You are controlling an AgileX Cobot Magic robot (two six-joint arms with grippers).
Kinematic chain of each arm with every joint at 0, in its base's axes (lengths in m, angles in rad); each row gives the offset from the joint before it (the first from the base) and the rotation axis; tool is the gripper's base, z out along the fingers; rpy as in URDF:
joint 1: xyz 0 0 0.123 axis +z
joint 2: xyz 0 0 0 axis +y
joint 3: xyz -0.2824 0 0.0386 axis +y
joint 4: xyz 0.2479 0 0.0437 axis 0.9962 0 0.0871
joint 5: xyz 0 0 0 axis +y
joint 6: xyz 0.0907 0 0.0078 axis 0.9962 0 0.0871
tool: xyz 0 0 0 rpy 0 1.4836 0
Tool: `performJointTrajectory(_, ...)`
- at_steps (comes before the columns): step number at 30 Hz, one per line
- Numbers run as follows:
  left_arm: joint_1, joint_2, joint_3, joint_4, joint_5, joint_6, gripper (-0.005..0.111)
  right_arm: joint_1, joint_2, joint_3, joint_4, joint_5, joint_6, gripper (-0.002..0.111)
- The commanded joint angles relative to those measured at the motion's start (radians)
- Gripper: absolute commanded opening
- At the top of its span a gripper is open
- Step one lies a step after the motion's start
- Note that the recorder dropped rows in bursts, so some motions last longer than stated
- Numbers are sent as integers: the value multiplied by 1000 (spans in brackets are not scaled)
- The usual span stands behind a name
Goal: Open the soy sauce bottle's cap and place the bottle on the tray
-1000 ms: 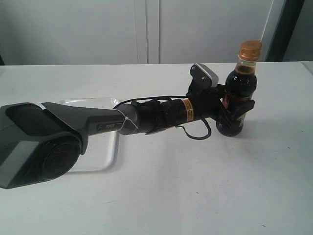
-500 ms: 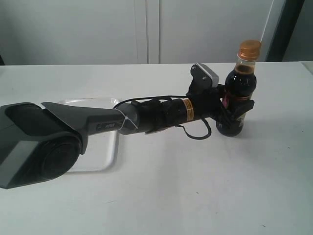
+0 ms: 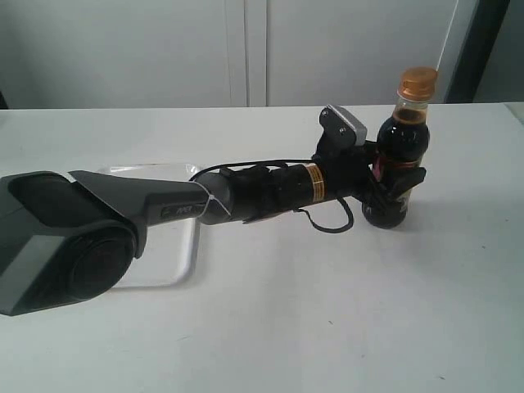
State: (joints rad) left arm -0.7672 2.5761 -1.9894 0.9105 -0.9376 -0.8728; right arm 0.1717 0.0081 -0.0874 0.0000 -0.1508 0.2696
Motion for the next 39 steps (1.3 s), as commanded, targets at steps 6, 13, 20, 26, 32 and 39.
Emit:
performJointTrajectory(6,-8,-1,1,39,25,-22,0,-3,286,-251,0,12,-123,0)
performJointTrajectory(13,-8,-1,1,39,33,-29,0,-3,495,-373,0,49,-223,0)
performJointTrajectory(20,-8,-1,1,47,35,-38,0,-3,749,-535,-58,170,-292,0)
performJointTrajectory(26,-8,-1,1,52,41,-47,0,-3,907,-652,-144,360,-292,0)
performJointTrajectory(32,-8,-1,1,64,49,-49,0,-3,1063,-748,-257,552,-292,0)
performJointTrajectory(39,-8,-1,1,80,49,-51,0,-3,1186,-789,-289,610,-292,0)
